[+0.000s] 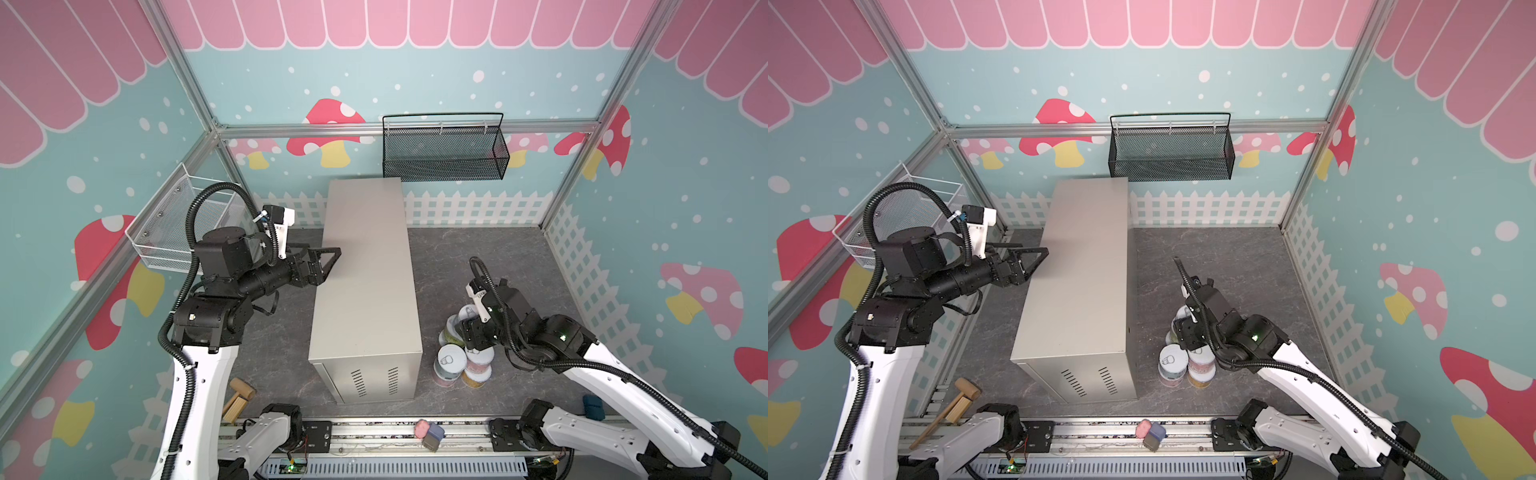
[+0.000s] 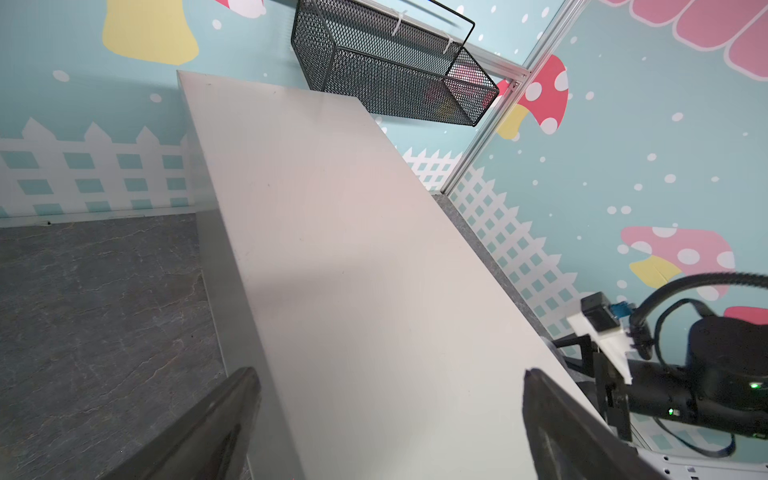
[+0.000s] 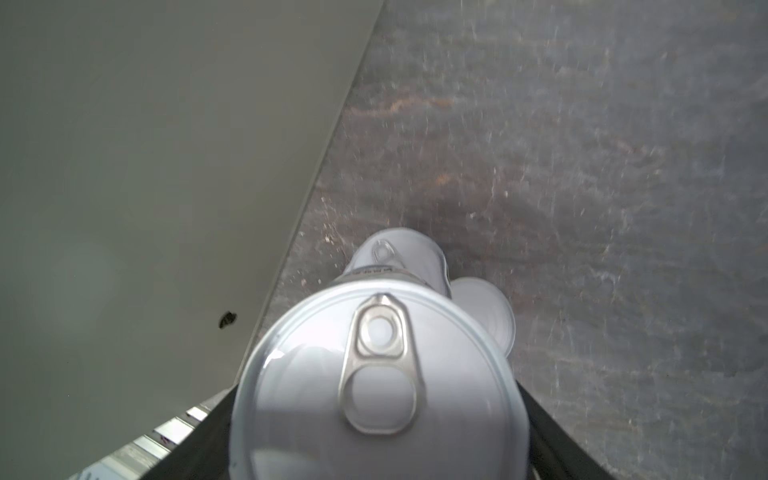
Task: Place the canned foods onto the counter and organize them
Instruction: 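Lift the light-blue-label can and carry it onto the cabinet top with the right gripper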
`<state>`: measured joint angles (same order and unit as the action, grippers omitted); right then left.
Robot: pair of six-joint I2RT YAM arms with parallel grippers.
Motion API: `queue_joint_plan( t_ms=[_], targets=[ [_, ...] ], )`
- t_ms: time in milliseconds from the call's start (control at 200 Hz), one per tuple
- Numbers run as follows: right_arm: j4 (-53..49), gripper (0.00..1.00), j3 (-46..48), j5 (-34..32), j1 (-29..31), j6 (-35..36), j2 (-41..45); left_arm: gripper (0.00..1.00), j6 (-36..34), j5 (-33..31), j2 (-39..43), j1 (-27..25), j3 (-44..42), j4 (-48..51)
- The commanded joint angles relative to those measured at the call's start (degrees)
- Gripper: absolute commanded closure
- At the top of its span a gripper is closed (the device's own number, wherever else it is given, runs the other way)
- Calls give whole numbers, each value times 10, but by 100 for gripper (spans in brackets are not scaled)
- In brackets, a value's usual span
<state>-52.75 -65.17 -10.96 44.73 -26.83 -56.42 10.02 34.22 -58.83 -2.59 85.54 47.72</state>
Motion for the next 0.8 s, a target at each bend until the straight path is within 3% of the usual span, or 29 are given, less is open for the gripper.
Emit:
queue_joint_plan(
  t_ms=[0, 200, 405, 620, 796],
  targets=[
    [25, 39, -98, -7, 4, 73, -32, 1, -21, 39, 0, 0, 18, 0],
    [-48, 40, -362, -2, 5, 185, -174, 1, -48, 90, -1, -14, 34, 24],
    [-125, 40, -645, 86, 4, 276, -328, 1, -89, 91, -16, -38, 90, 105],
    [-99, 41, -719, 209, 4, 306, -400, 1, -111, 49, -26, -63, 122, 157],
    [-91, 42, -748, 246, 13, 312, -440, 1, -111, 20, -20, -64, 132, 166]
  ],
)
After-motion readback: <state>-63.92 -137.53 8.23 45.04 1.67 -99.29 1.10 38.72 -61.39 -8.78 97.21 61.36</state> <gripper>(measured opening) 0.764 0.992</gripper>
